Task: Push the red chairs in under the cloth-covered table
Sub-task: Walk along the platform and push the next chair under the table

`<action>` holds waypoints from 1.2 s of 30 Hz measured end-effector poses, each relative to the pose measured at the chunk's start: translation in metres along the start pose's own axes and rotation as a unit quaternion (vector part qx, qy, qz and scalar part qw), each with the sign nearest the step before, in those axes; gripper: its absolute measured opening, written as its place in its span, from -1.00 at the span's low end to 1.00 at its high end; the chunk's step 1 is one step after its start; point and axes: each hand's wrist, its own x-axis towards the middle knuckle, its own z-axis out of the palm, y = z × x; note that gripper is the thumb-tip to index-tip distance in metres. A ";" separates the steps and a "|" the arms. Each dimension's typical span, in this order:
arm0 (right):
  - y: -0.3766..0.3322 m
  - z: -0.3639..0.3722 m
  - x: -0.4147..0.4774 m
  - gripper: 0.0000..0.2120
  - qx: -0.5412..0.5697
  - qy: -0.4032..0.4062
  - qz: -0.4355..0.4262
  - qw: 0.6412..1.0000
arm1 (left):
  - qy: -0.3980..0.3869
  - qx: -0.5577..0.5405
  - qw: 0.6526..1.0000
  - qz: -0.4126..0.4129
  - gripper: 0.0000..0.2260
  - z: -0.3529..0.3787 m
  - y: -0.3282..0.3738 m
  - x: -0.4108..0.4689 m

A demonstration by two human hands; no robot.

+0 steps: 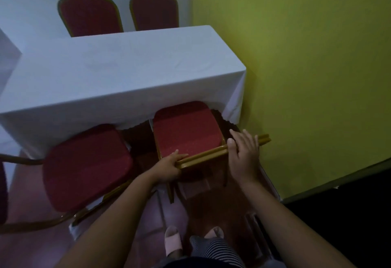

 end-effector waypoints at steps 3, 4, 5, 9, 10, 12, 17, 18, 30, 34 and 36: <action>0.027 -0.017 0.024 -0.40 -0.004 -0.046 -0.026 0.999 | 0.020 0.028 0.999 0.036 -0.36 0.008 0.018 -0.002; 0.035 -0.023 0.033 -0.38 -0.012 -0.065 -0.017 0.998 | 0.043 0.055 0.996 0.061 -0.35 0.012 0.026 -0.002; 0.041 -0.028 0.040 -0.39 -0.022 -0.078 -0.008 0.997 | 0.074 0.080 0.990 0.088 -0.37 0.016 0.033 -0.003; 0.048 -0.029 0.047 -0.48 -0.040 -0.064 -0.026 0.997 | 0.228 0.120 0.952 0.165 -0.44 0.030 0.040 0.001; 0.047 -0.026 0.045 -0.51 -0.035 -0.053 -0.035 0.997 | 0.256 0.131 0.942 0.172 -0.43 0.032 0.038 0.002; 0.046 -0.019 0.044 -0.54 -0.030 -0.042 -0.039 0.998 | 0.307 0.162 0.919 0.187 -0.41 0.032 0.034 0.005; 0.046 -0.011 0.046 -0.59 -0.040 -0.034 -0.073 0.996 | 0.383 0.208 0.872 0.220 -0.45 0.030 0.025 0.010; 0.045 -0.010 0.046 -0.59 -0.038 -0.040 -0.077 0.996 | 0.380 0.210 0.874 0.219 -0.45 0.029 0.024 0.011; 0.031 0.019 0.064 -0.56 -0.016 -0.106 -0.064 0.992 | 0.341 0.227 0.906 0.108 -0.17 -0.004 0.005 0.023; 0.043 0.022 0.081 -0.56 -0.018 -0.108 -0.080 0.991 | 0.355 0.213 0.907 0.080 -0.28 -0.001 0.013 0.036; 0.051 0.022 0.093 -0.55 -0.018 -0.098 -0.084 0.991 | 0.360 0.214 0.905 0.074 -0.25 -0.001 0.022 0.044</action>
